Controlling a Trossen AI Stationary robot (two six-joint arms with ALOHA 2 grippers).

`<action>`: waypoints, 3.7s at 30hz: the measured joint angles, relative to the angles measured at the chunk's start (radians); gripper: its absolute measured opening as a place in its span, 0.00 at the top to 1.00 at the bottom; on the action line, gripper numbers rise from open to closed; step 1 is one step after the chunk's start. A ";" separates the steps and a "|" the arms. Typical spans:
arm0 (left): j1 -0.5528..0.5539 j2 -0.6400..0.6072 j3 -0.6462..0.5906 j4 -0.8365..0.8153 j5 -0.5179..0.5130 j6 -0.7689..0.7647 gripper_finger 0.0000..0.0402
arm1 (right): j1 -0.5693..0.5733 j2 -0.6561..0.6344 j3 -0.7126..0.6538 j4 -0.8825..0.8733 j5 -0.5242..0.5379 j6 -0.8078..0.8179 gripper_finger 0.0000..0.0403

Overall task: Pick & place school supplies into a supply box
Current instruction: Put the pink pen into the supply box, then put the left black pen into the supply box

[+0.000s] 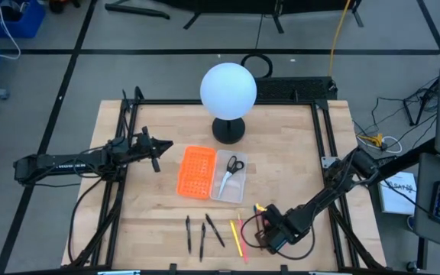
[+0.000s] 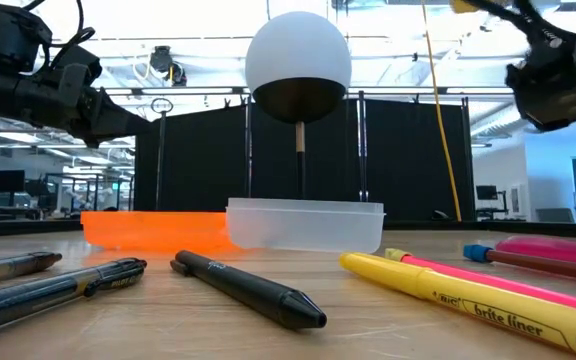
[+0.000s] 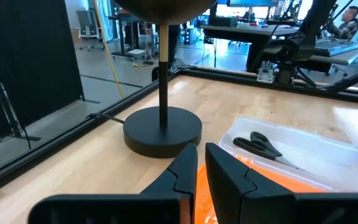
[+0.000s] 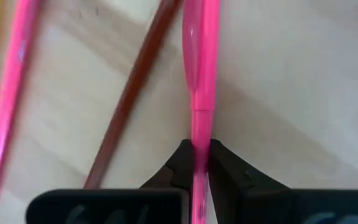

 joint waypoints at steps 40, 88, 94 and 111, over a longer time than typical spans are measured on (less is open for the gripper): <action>0.000 0.000 -0.001 0.007 0.000 -0.023 0.90 | -0.407 -0.151 0.002 0.704 0.406 -0.434 0.95; 0.000 0.000 -0.001 -0.001 0.008 0.012 0.90 | -0.545 -0.032 0.002 0.682 0.166 -0.442 0.79; 0.000 0.000 -0.001 -0.008 0.014 0.029 0.90 | -0.481 -0.079 0.003 0.817 0.117 -0.858 0.80; -0.002 0.005 -0.001 -0.062 0.166 0.098 0.90 | -0.382 -0.473 -0.194 0.842 0.405 -1.326 0.98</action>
